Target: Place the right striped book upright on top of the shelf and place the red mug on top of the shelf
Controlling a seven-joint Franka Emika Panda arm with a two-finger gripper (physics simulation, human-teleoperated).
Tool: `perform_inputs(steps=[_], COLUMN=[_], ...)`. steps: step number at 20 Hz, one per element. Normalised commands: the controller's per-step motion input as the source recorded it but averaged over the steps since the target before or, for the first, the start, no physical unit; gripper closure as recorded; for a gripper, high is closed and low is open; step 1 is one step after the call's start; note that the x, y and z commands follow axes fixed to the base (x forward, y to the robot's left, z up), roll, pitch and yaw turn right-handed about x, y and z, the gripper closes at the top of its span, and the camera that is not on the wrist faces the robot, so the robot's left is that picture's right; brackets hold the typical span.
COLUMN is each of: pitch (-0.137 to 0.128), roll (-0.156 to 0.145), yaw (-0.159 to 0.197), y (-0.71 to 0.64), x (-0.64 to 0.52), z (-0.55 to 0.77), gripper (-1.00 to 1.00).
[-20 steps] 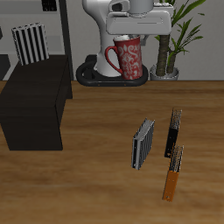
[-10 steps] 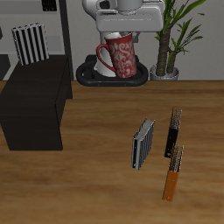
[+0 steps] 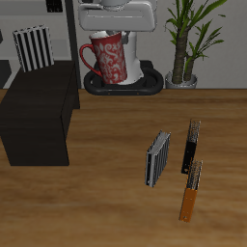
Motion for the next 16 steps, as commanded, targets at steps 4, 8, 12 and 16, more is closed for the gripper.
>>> perform_inputs(steps=[4,8,12,16], pitch=[0.014,0.035,0.011,0.008], roll=[-0.009,-0.006,0.024,-0.025], yaw=[-0.013,-0.068,-0.054,-0.029], y=[-0.5,-0.47,-0.37,-0.29], x=[0.23,0.22,0.18,0.12], z=[0.11,0.01,0.01,0.0], gripper=[1.0,1.0,1.0,1.0])
